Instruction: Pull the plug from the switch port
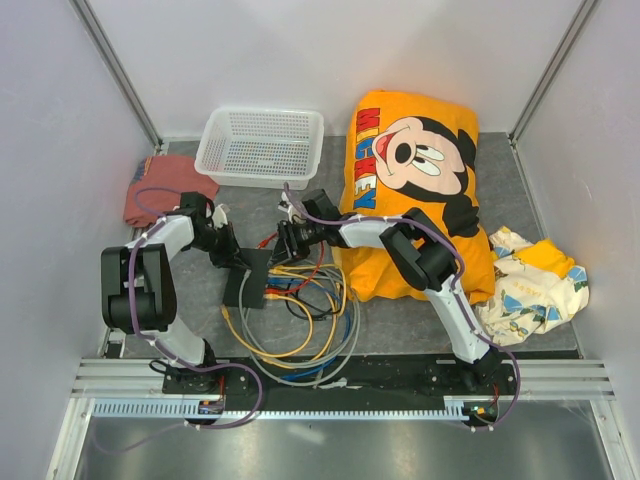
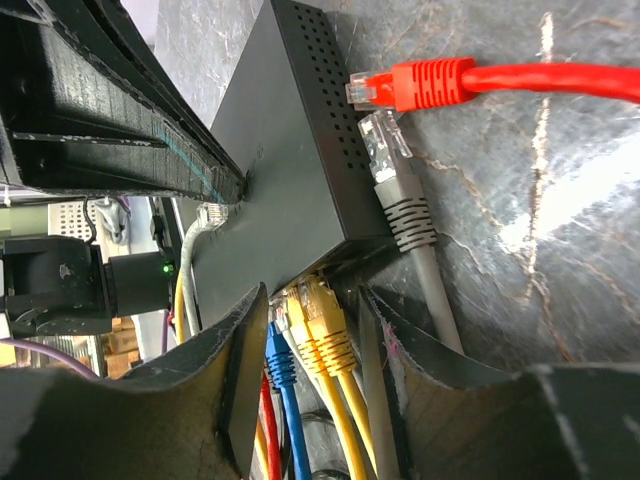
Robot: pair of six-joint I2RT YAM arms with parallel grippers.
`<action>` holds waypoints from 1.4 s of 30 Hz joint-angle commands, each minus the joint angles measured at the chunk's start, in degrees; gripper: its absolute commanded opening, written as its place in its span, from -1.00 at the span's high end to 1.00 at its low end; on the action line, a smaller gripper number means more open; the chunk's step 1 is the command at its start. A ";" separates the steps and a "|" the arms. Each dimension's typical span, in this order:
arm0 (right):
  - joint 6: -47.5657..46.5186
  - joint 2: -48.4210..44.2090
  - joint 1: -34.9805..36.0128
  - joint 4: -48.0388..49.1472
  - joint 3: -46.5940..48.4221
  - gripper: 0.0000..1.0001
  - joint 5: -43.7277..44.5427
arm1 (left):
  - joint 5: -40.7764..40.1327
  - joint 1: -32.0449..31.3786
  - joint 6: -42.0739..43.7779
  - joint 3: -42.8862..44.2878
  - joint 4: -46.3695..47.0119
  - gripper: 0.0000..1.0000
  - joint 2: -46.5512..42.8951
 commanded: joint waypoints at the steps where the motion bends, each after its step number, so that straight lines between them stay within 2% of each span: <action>1: -1.51 1.65 0.54 -2.35 1.54 0.06 2.22 | -2.01 0.08 -1.32 0.81 2.27 0.97 1.63; 6: -1.34 2.00 0.54 -2.26 1.71 0.08 1.69 | -1.66 -0.01 -1.32 0.81 2.27 0.97 1.98; 21: 6.39 3.84 -2.09 8.81 -2.68 0.09 -4.46 | -1.75 0.08 -0.53 0.45 2.54 0.97 1.54; 37: 2.26 3.76 -1.57 1.96 -0.92 0.32 -0.33 | -1.92 0.08 -0.26 0.19 2.71 0.97 1.02; 42: 1.48 3.76 -1.22 0.46 0.13 0.34 0.98 | -2.01 0.08 -0.09 -0.25 3.06 0.97 1.01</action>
